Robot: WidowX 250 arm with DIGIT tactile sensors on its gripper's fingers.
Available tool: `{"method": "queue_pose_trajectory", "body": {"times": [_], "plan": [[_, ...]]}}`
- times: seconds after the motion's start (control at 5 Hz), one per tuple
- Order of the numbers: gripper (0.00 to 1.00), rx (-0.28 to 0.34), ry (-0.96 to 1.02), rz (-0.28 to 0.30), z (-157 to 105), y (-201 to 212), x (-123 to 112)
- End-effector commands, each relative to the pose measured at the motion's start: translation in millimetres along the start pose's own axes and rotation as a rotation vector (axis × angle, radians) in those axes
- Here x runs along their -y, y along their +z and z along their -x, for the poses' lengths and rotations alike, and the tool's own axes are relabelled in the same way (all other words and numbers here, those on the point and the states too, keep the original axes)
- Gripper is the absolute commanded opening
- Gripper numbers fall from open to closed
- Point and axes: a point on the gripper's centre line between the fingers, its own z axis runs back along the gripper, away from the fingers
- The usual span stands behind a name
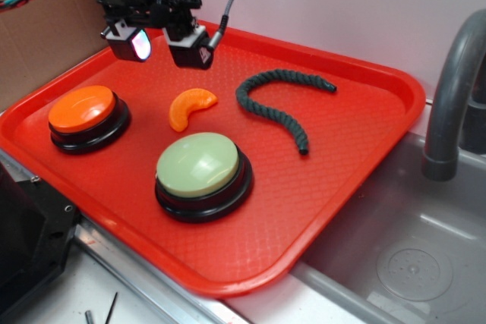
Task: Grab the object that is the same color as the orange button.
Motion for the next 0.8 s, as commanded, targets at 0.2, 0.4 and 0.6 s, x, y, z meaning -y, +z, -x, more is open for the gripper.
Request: {"method": "queue_pose_trajectory", "body": {"times": [0.2, 0.4, 0.6], "plan": [[1.0, -0.051, -0.12, 0.015, -3, -54, 0], [1.0, -0.046, -0.16, -0.007, 5, -64, 11], [0.41, -0.039, -0.144, -0.02, 1, -66, 11]]}}
